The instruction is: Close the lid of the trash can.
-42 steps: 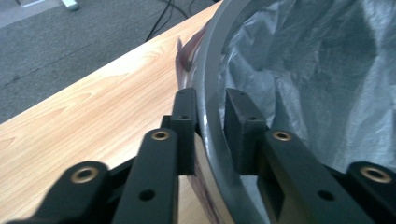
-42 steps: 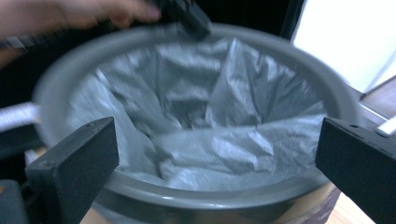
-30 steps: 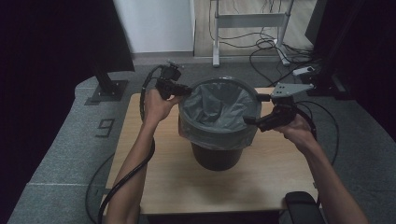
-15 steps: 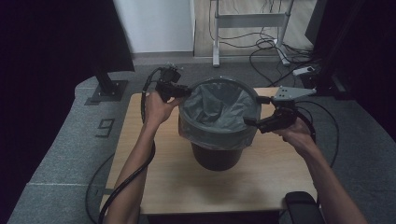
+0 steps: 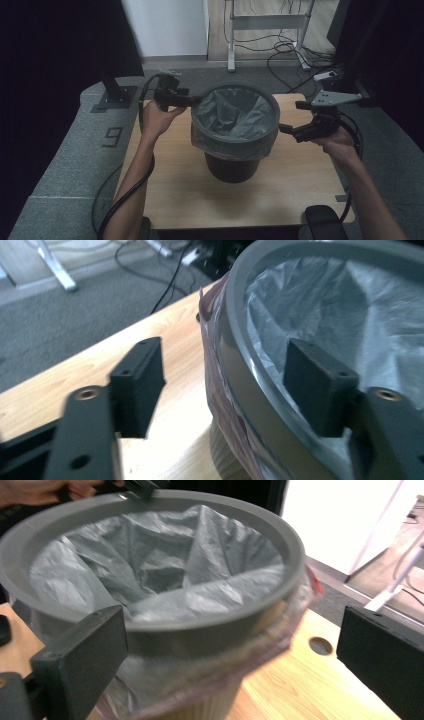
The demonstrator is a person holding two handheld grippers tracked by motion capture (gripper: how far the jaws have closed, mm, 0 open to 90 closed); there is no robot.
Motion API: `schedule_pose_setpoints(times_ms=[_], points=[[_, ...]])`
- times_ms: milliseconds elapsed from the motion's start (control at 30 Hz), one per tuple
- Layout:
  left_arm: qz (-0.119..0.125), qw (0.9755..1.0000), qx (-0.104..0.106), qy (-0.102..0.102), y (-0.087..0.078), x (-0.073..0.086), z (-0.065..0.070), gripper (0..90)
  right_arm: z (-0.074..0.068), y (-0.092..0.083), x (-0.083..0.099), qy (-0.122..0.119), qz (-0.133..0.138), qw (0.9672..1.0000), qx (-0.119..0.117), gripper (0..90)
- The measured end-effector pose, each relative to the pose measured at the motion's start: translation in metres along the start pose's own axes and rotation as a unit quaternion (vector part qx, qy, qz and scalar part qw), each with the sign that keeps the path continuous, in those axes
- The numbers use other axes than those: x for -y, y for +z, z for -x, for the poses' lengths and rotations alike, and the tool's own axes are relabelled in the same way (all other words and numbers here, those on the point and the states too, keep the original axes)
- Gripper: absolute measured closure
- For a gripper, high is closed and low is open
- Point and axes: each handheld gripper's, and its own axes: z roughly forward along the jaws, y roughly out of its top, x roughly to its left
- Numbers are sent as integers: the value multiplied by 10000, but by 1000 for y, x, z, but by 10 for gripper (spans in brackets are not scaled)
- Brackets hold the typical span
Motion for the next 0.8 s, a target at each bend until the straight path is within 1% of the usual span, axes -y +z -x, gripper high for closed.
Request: schedule_pose_setpoints(times_ms=[33,67,133,200,233,267,300,333,400,433,500,633,800], points=[[43,10000,19,23,-4,2,-1,288,1,-1,2,0,-47,10000,42,0],[105,9999,8,41,-7,5,-1,266,2,-2,5,1,-95,9999,94,0],[152,9999,-39,66,-12,10,-3,234,4,-1,11,24,-213,9996,206,0],[279,9996,35,-4,-16,15,-5,199,6,1,17,64,-323,9990,289,0],[302,9995,5,-28,-18,17,-5,198,6,3,21,73,-350,9989,308,0],[308,9995,-96,-28,-20,20,-6,195,7,4,23,85,-368,9988,320,0],[234,9995,-201,40,-21,23,-6,176,7,6,28,95,-387,9986,351,0],[160,9991,-360,132,-22,27,-5,149,8,7,31,106,-417,9984,370,0],[61,9985,-507,212,-24,34,-5,134,9,10,39,110,-483,9978,443,0],[30,9984,-516,236,-24,38,-6,131,10,11,43,106,-532,9974,469,0],[42,9982,-564,206,-25,48,-7,113,12,14,52,126,-598,9967,540,0],[23,9971,-727,206,-26,67,-11,57,16,19,72,265,-717,9952,604,0],[-76,9961,-851,218,-23,91,-14,0,20,26,96,389,-881,9929,705,0]])
